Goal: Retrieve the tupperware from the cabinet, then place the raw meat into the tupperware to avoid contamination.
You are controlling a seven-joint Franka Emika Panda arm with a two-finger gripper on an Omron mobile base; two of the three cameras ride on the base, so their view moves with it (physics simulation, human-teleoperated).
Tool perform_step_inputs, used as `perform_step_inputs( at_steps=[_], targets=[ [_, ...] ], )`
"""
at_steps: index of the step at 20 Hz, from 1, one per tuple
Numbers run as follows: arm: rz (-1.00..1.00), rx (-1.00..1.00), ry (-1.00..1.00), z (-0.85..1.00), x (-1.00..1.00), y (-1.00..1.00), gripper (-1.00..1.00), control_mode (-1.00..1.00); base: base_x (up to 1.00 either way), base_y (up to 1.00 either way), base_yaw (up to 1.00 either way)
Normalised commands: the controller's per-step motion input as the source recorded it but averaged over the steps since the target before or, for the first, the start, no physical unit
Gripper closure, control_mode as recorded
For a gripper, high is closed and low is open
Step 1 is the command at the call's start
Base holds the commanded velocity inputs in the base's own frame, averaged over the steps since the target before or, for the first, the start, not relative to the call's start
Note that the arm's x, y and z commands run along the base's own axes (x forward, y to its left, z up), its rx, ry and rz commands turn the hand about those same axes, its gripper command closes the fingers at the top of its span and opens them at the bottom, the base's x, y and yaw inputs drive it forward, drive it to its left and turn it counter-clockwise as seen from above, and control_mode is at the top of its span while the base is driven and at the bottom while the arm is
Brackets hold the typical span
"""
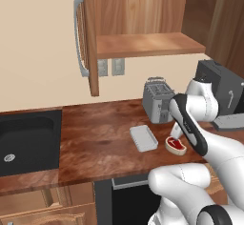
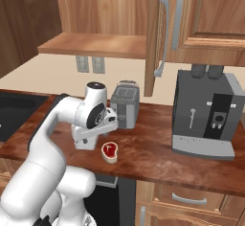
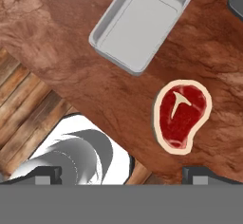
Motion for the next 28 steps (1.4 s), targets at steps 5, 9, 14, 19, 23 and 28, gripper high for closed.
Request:
perform_step_inputs(
  at_steps=[5, 9, 14, 19, 23, 28],
  targets=[
    [-0.12, 0.0, 0.0, -0.06, 0.0, -0.19, -1.0, -1.0, 0.0, 0.0, 0.0],
    [-0.09, 0.0, 0.0, -0.1, -0.01, -0.11, -1.0, -1.0, 0.0, 0.0, 0.0],
    [-0.04, 0.0, 0.01, -0.11, -0.11, -0.05, -1.0, -1.0, 0.0, 0.0, 0.0],
    [-0.01, 0.0, 0.02, -0.1, -0.1, 0.0, -1.0, -1.0, 0.0, 0.0, 0.0],
    [0.0, 0.0, 0.0, -0.09, -0.05, 0.0, -1.0, -1.0, 0.0, 0.0, 0.0],
    [0.0, 0.0, 0.0, -0.05, 0.0, -0.02, -1.0, -1.0, 0.0, 0.0, 0.0]
  ],
)
